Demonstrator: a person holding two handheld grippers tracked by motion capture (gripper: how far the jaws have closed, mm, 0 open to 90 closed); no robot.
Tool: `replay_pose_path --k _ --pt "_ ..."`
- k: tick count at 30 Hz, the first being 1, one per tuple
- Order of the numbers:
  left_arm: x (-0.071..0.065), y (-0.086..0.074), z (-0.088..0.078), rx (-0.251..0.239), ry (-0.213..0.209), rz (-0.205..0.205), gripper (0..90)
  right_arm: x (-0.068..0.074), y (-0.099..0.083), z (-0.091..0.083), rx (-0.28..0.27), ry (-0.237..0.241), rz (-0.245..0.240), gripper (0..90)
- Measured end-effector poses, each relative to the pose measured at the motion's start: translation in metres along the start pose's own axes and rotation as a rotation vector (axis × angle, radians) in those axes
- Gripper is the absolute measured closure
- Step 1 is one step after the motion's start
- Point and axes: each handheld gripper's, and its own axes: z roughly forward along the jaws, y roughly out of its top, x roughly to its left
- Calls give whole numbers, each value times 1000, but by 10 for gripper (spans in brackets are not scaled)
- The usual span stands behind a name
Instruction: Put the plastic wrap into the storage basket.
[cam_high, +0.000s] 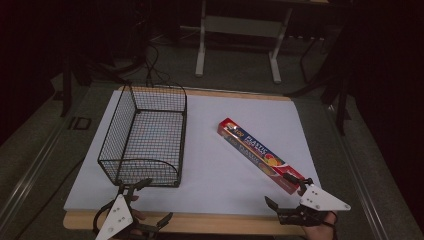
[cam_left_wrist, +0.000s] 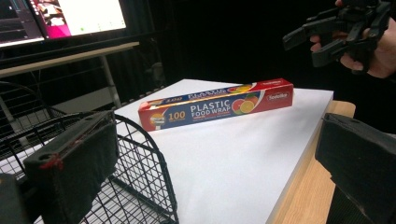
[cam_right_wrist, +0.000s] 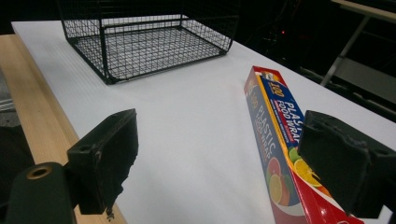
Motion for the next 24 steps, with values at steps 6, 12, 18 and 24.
replay_pose_path --k 6,12,18,24 --pt "-1 0 0 0 -3 1 1 -4 3 7 17 23 -7 141" --pt "0 0 0 -9 -8 -11 1 -15 14 8 8 19 -30 155" --pt "0 0 0 -8 -8 -14 1 -33 29 13 -34 -9 -55 157" --pt "-1 0 0 -1 -8 -10 1 -46 39 23 -9 4 -17 174"
